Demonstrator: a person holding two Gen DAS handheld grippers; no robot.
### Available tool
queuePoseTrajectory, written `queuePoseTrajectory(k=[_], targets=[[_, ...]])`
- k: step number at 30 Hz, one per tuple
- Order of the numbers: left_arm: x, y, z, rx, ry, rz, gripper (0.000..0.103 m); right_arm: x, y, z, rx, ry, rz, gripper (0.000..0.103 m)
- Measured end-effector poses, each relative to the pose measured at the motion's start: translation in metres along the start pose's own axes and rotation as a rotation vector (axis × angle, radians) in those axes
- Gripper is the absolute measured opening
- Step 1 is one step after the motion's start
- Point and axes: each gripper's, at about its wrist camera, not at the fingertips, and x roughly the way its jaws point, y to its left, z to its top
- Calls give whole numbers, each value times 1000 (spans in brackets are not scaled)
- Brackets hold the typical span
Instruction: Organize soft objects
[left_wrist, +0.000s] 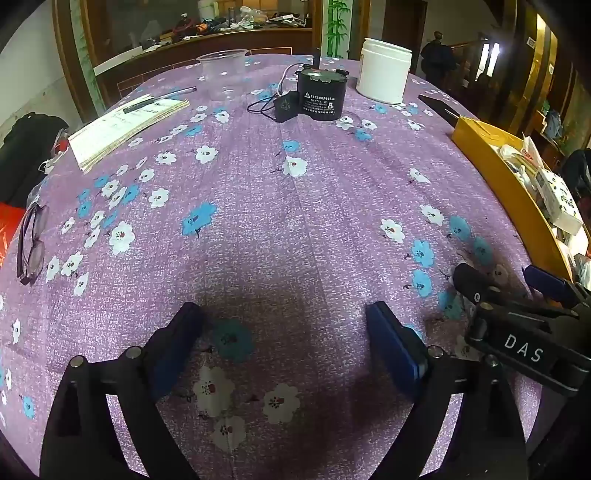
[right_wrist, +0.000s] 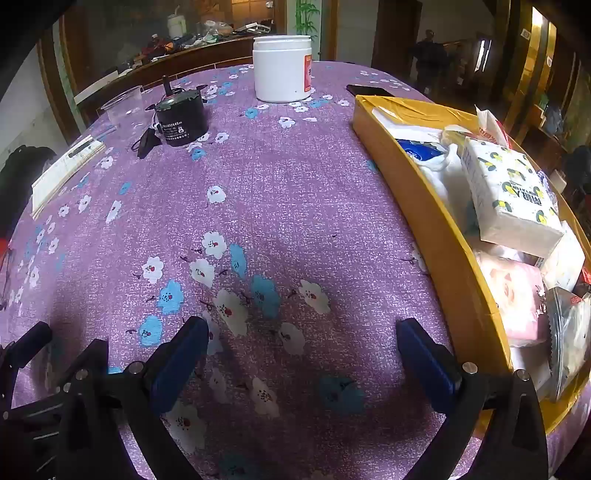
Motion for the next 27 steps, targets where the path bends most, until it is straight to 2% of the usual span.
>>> queuePoseTrajectory(k=[27], targets=[[1, 3, 0, -10, 6, -5, 94, 1, -4, -3, 5, 2, 6, 103]])
